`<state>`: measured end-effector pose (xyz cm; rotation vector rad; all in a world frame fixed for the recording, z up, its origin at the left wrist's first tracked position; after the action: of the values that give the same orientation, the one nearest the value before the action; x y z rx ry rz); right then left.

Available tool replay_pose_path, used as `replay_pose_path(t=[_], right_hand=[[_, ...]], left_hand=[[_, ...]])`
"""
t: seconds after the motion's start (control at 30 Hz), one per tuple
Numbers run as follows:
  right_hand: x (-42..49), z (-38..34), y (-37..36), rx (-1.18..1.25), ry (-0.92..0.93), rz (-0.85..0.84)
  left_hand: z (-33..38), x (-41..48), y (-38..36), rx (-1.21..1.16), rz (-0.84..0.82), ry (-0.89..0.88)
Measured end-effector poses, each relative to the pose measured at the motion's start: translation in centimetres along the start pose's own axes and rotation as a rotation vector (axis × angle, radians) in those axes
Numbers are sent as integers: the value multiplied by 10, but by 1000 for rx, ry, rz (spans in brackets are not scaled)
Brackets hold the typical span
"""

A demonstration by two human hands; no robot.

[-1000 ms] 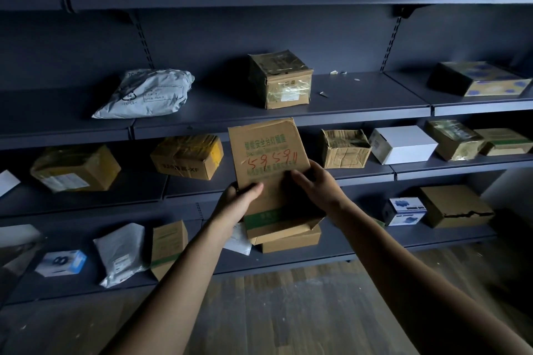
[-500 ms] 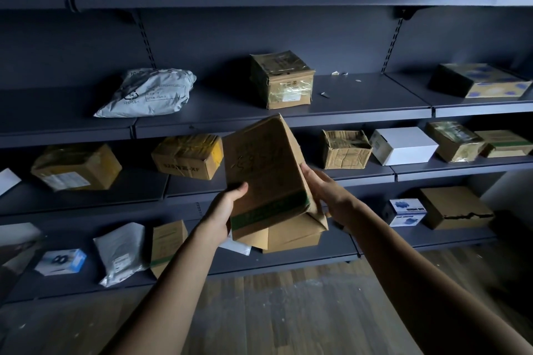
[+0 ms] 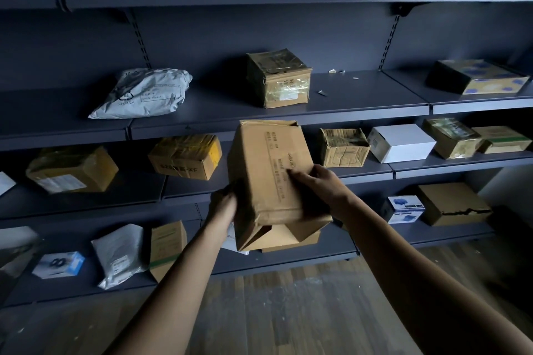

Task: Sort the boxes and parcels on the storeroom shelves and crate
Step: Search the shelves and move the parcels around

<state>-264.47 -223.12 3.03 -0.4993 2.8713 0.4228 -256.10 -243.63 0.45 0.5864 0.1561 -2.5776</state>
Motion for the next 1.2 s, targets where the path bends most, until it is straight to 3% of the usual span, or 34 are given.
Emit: replay_pose_path(t=[0.17, 0.33, 0.43, 0.5, 0.6, 0.67, 0.77, 0.9, 1.03, 1.13, 1.2], right_hand=[[-5, -17, -10, -282, 114, 36], [-4, -18, -1, -194, 131, 62], [-1, -12, 6, -289, 144, 104], [-3, -6, 9, -368, 81, 137], [-4, 7, 6, -256, -115, -19], [-8, 5, 7, -286, -153, -79], [-7, 1, 15, -289, -154, -18], [-8, 0, 20, -70, -255, 40], [-1, -1, 17, -26, -115, 13], [-3, -3, 8, -93, 24, -72], [-4, 2, 8, -98, 23, -59]], left_hand=[[10, -6, -7, -1, -72, 23], [-4, 0, 0, -100, -161, 159], [-16, 5, 8, -211, -155, 207], [-24, 5, 11, -233, -139, 226], [-27, 4, 11, -198, -109, 201], [-23, 4, 8, -174, -105, 175], [-17, -1, 8, -200, -100, 155], [-13, -1, 11, -140, -51, 150], [-12, -1, 10, 9, 4, 148], [-8, -2, 3, -50, -102, 159], [-7, -2, 1, -21, -137, 160]])
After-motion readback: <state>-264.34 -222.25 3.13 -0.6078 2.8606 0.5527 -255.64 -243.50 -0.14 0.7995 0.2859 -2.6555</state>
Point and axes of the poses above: each hand's wrist, its own x-axis towards the middle knuckle, its own y-axis out of the back of the hand, z = x × y, the point moved 6 cm from there along x, towards the middle knuckle, and after that the axes turned 10 degrees about -x, right-handed, at the moved point
